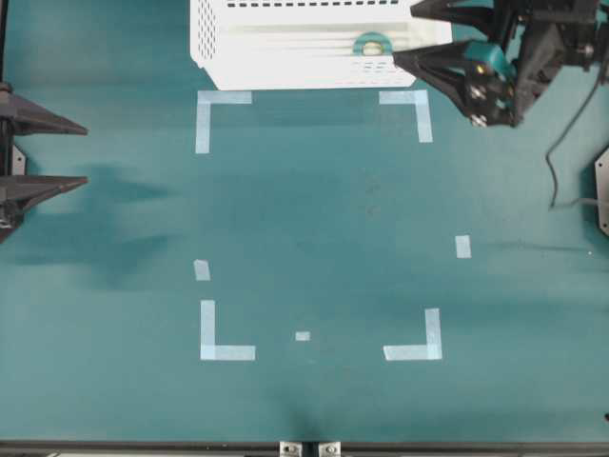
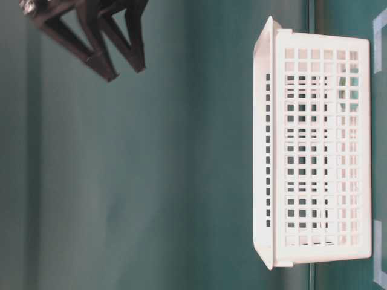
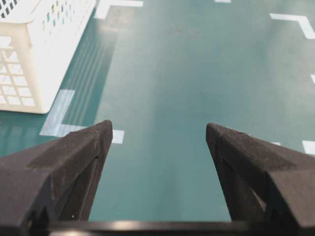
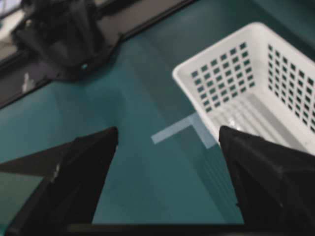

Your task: Put the tape into the white basket.

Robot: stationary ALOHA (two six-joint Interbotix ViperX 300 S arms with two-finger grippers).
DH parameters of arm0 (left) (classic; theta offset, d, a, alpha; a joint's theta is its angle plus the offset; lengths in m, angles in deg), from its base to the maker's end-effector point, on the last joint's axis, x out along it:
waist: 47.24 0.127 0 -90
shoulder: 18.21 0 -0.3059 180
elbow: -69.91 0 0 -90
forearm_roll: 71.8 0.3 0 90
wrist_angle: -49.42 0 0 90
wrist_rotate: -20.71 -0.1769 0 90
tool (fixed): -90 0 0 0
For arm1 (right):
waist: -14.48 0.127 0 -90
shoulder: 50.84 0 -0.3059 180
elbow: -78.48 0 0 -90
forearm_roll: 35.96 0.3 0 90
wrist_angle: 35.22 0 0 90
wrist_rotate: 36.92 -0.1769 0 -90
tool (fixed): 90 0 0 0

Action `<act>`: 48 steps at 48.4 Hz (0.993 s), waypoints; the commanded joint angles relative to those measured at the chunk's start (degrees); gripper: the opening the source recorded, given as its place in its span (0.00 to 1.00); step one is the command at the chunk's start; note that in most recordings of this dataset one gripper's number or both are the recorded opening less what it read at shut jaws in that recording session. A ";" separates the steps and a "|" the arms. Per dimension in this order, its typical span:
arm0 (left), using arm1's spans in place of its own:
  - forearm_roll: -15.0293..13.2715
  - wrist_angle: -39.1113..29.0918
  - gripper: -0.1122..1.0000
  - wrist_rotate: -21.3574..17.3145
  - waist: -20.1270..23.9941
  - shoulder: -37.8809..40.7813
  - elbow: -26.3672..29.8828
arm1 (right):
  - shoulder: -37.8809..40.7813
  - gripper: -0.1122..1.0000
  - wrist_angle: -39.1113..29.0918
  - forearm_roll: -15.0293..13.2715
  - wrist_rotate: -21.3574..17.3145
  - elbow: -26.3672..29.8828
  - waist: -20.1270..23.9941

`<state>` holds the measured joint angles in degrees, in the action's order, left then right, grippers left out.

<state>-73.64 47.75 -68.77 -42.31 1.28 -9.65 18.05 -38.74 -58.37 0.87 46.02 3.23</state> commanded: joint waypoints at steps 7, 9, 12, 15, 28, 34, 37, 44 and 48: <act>0.09 0.26 0.39 0.00 0.26 0.44 0.70 | -5.80 0.95 5.01 -7.91 0.18 -4.13 1.58; 0.18 0.26 0.39 0.00 0.26 0.44 0.70 | -7.21 0.95 5.19 -8.61 0.18 -5.27 1.58; 0.18 0.35 0.39 0.00 0.26 0.44 0.70 | -9.49 0.95 5.36 -9.32 0.18 -7.21 1.67; 0.09 0.26 0.39 0.00 0.26 0.35 0.70 | -12.66 0.95 5.54 -10.11 0.18 -9.40 1.93; 0.09 0.26 0.39 0.00 0.26 0.44 0.70 | -23.12 0.95 5.27 -12.57 0.09 -16.96 2.72; 0.09 0.26 0.39 0.00 0.26 0.44 0.70 | -24.52 0.95 5.89 -13.10 0.09 -19.51 3.60; 0.18 0.35 0.39 0.00 0.26 0.44 0.70 | -25.22 0.95 6.33 -13.97 0.09 -20.21 4.57; 0.18 0.35 0.39 0.00 0.26 0.35 0.70 | -27.25 0.95 6.77 -16.08 0.09 -21.80 7.47; 0.09 0.26 0.39 0.00 0.26 0.35 0.70 | -28.39 0.95 6.68 -16.61 0.09 -22.76 8.70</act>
<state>-73.56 47.75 -68.77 -42.31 1.28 -9.65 -9.82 -32.59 -74.45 0.96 23.17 11.05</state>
